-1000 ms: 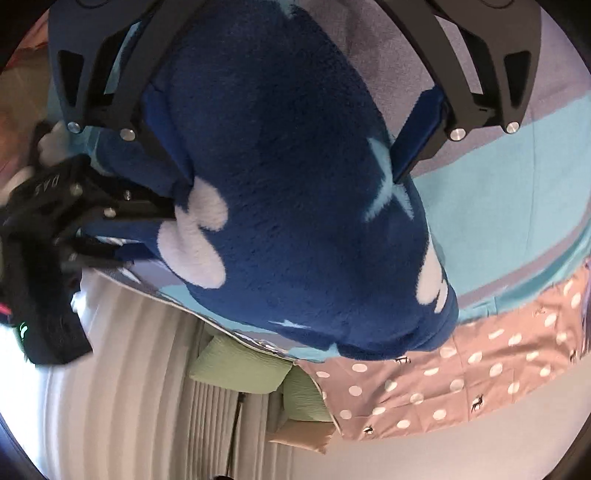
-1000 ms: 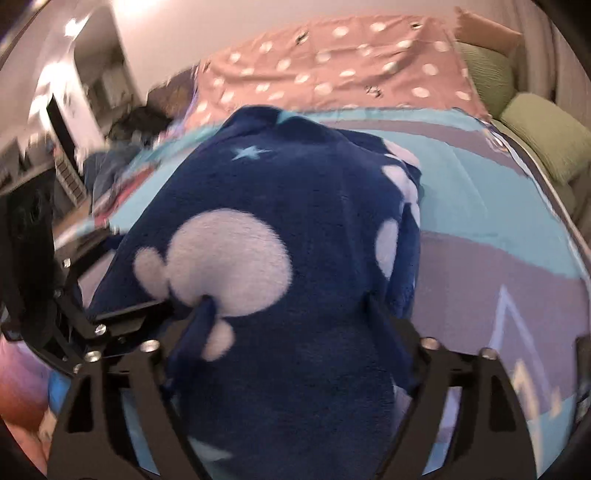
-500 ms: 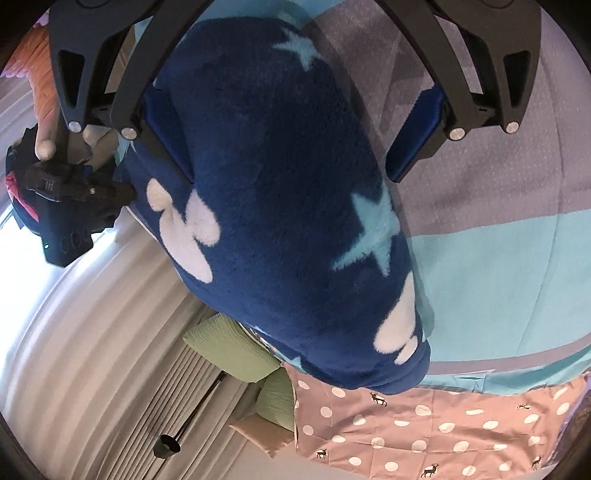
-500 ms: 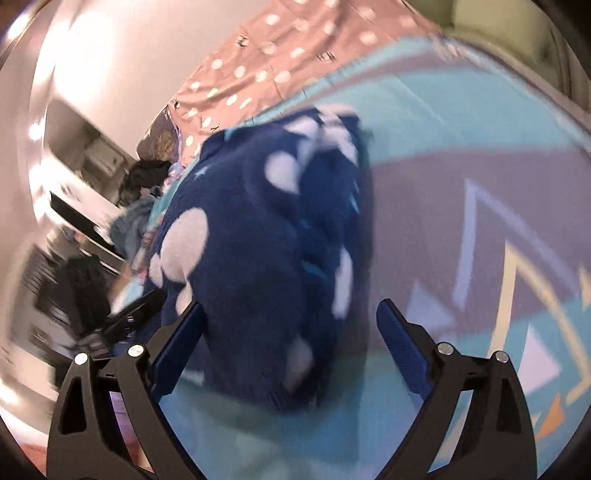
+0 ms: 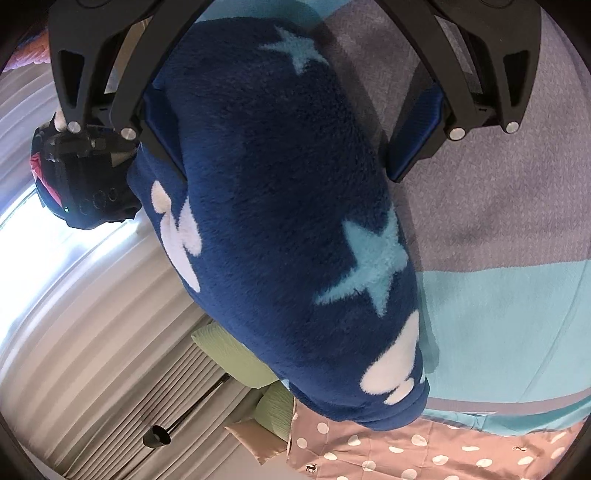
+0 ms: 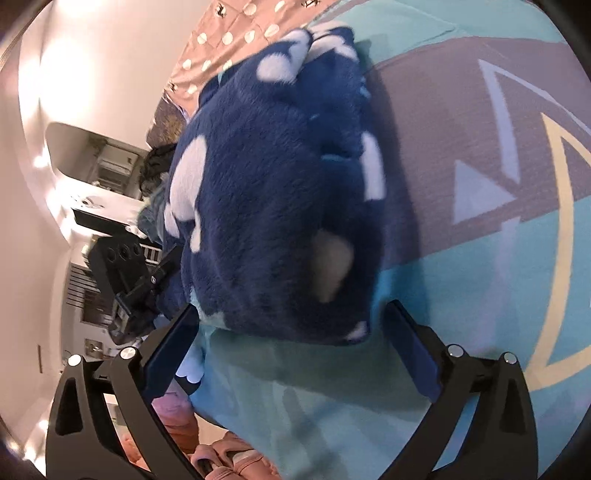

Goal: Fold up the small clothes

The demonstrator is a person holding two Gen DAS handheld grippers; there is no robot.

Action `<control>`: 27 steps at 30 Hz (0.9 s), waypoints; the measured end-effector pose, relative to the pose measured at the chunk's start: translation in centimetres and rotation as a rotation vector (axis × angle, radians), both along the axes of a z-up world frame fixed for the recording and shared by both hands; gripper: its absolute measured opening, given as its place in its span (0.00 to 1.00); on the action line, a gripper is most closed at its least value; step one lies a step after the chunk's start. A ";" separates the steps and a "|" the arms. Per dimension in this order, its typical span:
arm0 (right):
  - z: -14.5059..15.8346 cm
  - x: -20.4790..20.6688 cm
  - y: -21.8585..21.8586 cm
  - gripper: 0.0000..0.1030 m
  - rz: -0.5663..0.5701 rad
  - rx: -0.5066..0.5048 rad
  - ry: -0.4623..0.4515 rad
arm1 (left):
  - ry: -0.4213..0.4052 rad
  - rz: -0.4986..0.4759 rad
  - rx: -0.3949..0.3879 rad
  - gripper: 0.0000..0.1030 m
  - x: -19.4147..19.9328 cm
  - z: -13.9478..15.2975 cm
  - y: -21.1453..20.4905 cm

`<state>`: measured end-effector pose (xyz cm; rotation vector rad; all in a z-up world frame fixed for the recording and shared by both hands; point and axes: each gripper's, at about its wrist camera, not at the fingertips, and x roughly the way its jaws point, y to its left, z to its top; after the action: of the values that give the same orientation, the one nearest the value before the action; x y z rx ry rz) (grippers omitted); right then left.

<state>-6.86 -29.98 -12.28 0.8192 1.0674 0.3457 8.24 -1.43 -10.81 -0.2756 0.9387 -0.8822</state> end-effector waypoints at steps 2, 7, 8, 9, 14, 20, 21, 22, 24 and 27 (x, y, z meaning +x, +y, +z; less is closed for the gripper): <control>0.2 -0.4 0.7 0.98 -0.002 0.025 0.024 | -0.004 0.002 0.004 0.98 -0.1 0.1 -0.1; -0.6 -1.1 0.2 0.98 -0.155 0.145 0.021 | 0.007 -0.008 -0.018 0.98 0.0 -0.3 0.1; -0.7 -1.1 0.1 0.98 -0.186 0.161 0.013 | 0.007 -0.007 -0.019 0.98 0.0 -0.4 0.1; -0.8 -0.9 0.0 0.98 -0.220 0.173 0.006 | 0.005 -0.006 -0.018 0.98 0.0 -0.4 0.1; 0.1 0.9 1.9 0.99 -0.240 0.095 0.000 | 0.000 -0.004 -0.021 0.98 -0.2 -0.6 0.2; 0.7 1.5 2.3 0.99 -0.255 0.093 0.008 | -0.001 -0.009 -0.038 0.98 -0.3 -1.0 0.5; 0.6 1.1 2.0 0.99 -0.261 0.105 0.024 | 0.000 -0.010 -0.040 0.98 -0.3 -1.0 0.5; 0.4 0.6 1.6 0.99 -0.263 0.119 0.038 | -0.001 -0.010 -0.042 0.98 -0.3 -1.0 0.6; 0.1 -0.2 1.6 0.99 -0.255 0.140 0.059 | -0.002 -0.012 -0.043 0.98 -0.2 -1.1 0.6; -0.1 -0.2 1.8 0.99 -0.253 0.138 0.061 | 0.002 -0.017 -0.049 0.98 -0.2 -1.2 0.6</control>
<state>-7.07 -28.17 -12.39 1.0818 0.9905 0.1814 8.04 -0.79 -11.99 -0.3114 0.9235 -0.9219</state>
